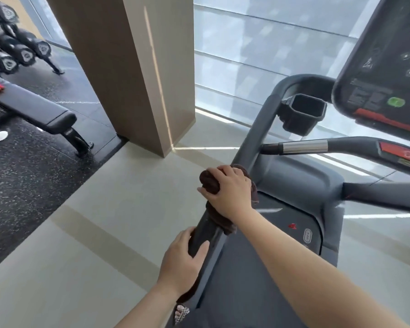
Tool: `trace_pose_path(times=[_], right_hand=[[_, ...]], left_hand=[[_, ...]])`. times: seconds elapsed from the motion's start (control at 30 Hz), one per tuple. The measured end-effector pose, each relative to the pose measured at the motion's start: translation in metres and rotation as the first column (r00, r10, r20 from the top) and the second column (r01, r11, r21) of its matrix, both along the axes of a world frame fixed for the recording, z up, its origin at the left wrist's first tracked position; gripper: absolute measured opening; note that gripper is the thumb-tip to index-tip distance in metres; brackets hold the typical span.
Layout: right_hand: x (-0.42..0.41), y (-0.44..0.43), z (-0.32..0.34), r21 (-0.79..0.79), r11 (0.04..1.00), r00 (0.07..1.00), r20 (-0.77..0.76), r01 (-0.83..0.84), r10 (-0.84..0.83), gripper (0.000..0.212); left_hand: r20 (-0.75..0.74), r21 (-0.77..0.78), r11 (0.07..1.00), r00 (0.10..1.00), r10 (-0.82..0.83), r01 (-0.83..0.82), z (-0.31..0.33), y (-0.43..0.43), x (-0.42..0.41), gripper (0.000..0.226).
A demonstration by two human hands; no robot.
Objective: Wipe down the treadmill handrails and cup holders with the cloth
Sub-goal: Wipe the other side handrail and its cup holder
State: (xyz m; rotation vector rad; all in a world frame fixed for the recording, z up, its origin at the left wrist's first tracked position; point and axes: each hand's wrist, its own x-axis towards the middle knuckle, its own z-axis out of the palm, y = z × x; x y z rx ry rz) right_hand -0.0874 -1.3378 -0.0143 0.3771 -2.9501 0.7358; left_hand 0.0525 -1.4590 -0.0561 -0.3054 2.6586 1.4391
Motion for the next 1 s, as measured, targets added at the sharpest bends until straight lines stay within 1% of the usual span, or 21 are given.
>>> trace_pose_path(times=[0.1, 0.2, 0.27, 0.33, 0.43, 0.6, 0.7, 0.77, 0.9, 1.0], right_hand=[[0.031, 0.001, -0.004, -0.063, 0.997, 0.999, -0.011, -0.053, 0.052, 0.047], [0.055, 0.004, -0.008, -0.145, 0.988, 0.998, -0.015, -0.056, 0.054, 0.047], [0.065, 0.009, -0.010, -0.212, 0.976, 0.999, -0.001, -0.041, 0.042, 0.048], [0.070, 0.013, -0.011, -0.262, 0.964, 0.999, 0.005, -0.042, 0.044, 0.048], [0.067, 0.012, -0.009, -0.229, 0.973, 0.999, 0.002, -0.035, 0.036, 0.049], [0.064, -0.004, 0.000, -0.166, 0.980, 0.994, 0.048, 0.108, -0.102, 0.056], [0.087, -0.007, -0.006, -0.236, 0.961, 0.989, 0.071, 0.142, -0.128, 0.060], [0.099, -0.010, -0.012, -0.260, 0.955, 0.990, 0.049, 0.139, -0.131, 0.059], [0.091, -0.019, -0.020, -0.244, 0.955, 0.984, -0.029, 0.166, -0.178, 0.053], [0.071, -0.028, -0.020, -0.195, 0.946, 0.959, -0.060, 0.260, -0.276, 0.050]], left_hand=[[-0.017, 0.020, 1.000, 1.000, 0.019, -0.018, 0.000, 0.001, 0.000, 0.017], [-0.005, 0.021, 1.000, 1.000, 0.020, -0.020, 0.000, 0.001, -0.001, 0.021], [0.036, -0.004, 1.000, 0.999, -0.023, 0.023, 0.002, -0.001, -0.001, 0.027], [0.076, -0.045, 0.994, 0.992, -0.097, 0.100, 0.008, -0.004, -0.001, 0.029], [0.097, -0.098, 0.981, 0.982, -0.160, 0.170, 0.016, -0.012, 0.003, 0.028], [0.134, -0.147, 0.966, 0.972, -0.193, 0.212, 0.023, -0.025, 0.009, 0.036], [0.130, -0.177, 0.958, 0.970, -0.205, 0.226, 0.025, -0.036, 0.008, 0.040], [0.139, -0.207, 0.940, 0.959, -0.248, 0.273, 0.025, -0.045, 0.000, 0.043], [0.142, -0.224, 0.898, 0.925, -0.354, 0.378, 0.025, -0.062, -0.029, 0.042], [0.092, -0.256, 0.861, 0.897, -0.431, 0.440, 0.021, -0.076, -0.056, 0.040]])
